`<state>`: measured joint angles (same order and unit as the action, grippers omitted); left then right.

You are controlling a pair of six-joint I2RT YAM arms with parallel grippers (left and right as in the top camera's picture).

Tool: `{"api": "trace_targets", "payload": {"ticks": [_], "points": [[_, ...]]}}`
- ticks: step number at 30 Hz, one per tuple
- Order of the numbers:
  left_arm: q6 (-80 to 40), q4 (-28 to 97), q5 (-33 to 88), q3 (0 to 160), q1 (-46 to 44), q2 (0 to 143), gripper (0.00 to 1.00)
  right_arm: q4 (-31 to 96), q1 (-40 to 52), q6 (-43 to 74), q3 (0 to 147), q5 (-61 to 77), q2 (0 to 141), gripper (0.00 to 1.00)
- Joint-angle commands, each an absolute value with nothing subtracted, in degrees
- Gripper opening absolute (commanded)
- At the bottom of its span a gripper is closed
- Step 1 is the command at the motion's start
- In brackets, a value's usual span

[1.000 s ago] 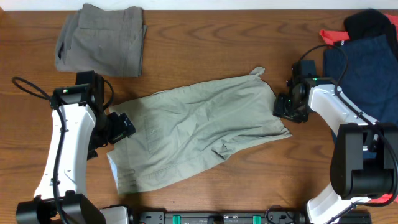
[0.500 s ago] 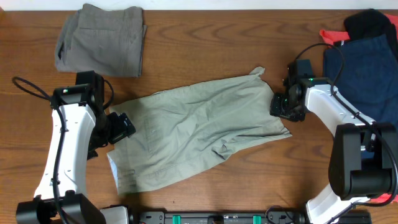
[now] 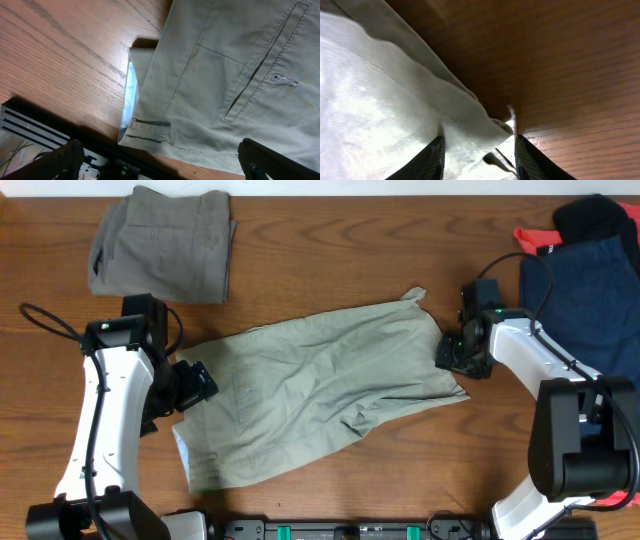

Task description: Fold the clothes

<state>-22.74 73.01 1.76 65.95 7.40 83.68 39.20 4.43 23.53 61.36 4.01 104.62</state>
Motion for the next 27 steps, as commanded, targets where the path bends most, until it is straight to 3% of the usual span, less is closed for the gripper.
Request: {"api": "trace_targets", "payload": {"ticks": [1, 4, 9, 12, 21, 27], "points": [[-23.2, 73.0, 2.2, 65.9, 7.7, 83.5, 0.99, 38.5, 5.4, 24.9, 60.1, 3.3, 105.1, 0.43], [-23.2, 73.0, 2.2, 65.9, 7.7, 83.5, 0.99, 38.1, 5.4, 24.9, 60.1, 3.3, 105.1, 0.41], [-23.2, 73.0, 2.2, 65.9, 7.7, 83.5, 0.99, 37.3, 5.3, 24.9, 60.1, 3.3, 105.1, 0.21], [-23.2, 73.0, 2.2, 65.9, 7.7, 83.5, 0.99, 37.0, 5.3, 24.9, 60.3, 3.2, 105.1, 0.14], [-23.2, 73.0, 2.2, 65.9, 7.7, 83.5, 0.99, 43.7, 3.2, 24.8, 66.5, 3.3, 105.1, 0.01], [-23.2, 73.2, 3.2, 65.9, 7.7, 83.5, 0.99, 56.8, 1.2, 24.8, 77.5, 3.2, 105.1, 0.01]]}}
